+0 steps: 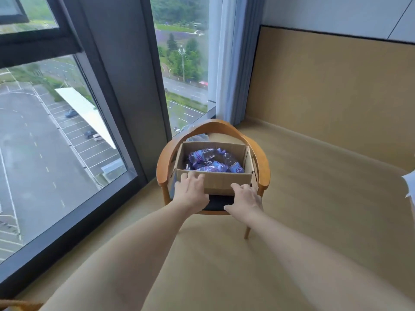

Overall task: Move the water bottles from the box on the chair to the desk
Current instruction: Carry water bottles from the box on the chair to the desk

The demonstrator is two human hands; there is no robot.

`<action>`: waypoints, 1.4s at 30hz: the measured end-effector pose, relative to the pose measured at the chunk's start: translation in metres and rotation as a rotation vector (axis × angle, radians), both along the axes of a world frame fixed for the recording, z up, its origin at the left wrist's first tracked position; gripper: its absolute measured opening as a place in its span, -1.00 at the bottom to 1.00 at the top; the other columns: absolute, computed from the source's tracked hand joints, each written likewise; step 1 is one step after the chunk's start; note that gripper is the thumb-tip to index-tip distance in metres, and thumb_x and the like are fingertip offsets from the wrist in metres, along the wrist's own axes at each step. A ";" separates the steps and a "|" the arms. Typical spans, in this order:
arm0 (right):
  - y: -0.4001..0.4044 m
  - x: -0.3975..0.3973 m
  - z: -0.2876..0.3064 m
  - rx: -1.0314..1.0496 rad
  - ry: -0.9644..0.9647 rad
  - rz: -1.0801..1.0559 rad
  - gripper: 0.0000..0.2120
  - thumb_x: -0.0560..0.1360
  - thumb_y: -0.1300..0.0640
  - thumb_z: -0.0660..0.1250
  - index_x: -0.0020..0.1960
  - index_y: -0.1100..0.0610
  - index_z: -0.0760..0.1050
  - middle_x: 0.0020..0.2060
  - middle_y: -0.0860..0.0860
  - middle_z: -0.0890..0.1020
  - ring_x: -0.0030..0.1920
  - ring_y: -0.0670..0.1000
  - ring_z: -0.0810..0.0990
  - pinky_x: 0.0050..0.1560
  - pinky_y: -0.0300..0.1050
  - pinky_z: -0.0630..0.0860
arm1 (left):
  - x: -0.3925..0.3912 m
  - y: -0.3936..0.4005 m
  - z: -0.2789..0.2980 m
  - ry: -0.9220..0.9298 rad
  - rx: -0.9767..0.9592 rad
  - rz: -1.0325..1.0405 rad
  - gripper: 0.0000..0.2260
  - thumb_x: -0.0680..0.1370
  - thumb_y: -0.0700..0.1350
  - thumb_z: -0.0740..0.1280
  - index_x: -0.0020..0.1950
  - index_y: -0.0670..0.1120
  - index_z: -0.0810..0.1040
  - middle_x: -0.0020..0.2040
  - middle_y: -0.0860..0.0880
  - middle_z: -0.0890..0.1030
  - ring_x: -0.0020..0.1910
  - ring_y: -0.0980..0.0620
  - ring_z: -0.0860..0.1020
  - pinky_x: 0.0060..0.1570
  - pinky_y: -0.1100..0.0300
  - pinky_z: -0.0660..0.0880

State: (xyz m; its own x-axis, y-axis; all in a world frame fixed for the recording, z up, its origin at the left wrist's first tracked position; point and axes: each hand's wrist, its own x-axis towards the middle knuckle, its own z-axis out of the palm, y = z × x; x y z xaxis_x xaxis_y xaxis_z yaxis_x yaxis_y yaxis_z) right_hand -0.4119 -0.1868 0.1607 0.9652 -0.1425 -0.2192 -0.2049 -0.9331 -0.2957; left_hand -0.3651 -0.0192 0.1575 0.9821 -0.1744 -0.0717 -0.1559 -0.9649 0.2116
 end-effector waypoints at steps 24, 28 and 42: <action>-0.078 0.344 -0.160 0.168 0.345 -0.126 -0.42 0.47 -0.10 0.45 0.41 0.05 0.40 0.26 0.17 0.49 0.35 0.25 0.40 0.28 0.11 0.47 | 0.308 -0.046 -0.132 0.447 0.007 0.143 -0.46 0.51 -0.12 0.34 0.50 -0.01 0.35 0.38 -0.10 0.41 0.38 -0.17 0.33 0.25 -0.11 0.46; -0.078 0.350 -0.186 0.163 0.439 -0.136 -0.45 0.44 -0.11 0.45 0.36 0.05 0.43 0.22 0.16 0.52 0.33 0.26 0.44 0.27 0.11 0.48 | 0.325 -0.049 -0.154 0.551 0.027 0.083 -0.39 0.49 -0.16 0.33 0.55 -0.01 0.33 0.38 -0.11 0.41 0.39 -0.19 0.33 0.25 -0.10 0.48; -0.089 0.421 -0.244 0.142 0.424 -0.303 -0.42 0.47 0.02 0.47 0.40 0.16 0.37 0.32 0.23 0.46 0.37 0.28 0.39 0.32 0.10 0.38 | 0.386 -0.056 -0.220 0.885 0.139 -0.350 -0.37 0.46 -0.16 0.41 0.54 0.02 0.38 0.39 -0.09 0.47 0.40 -0.17 0.45 0.28 -0.03 0.50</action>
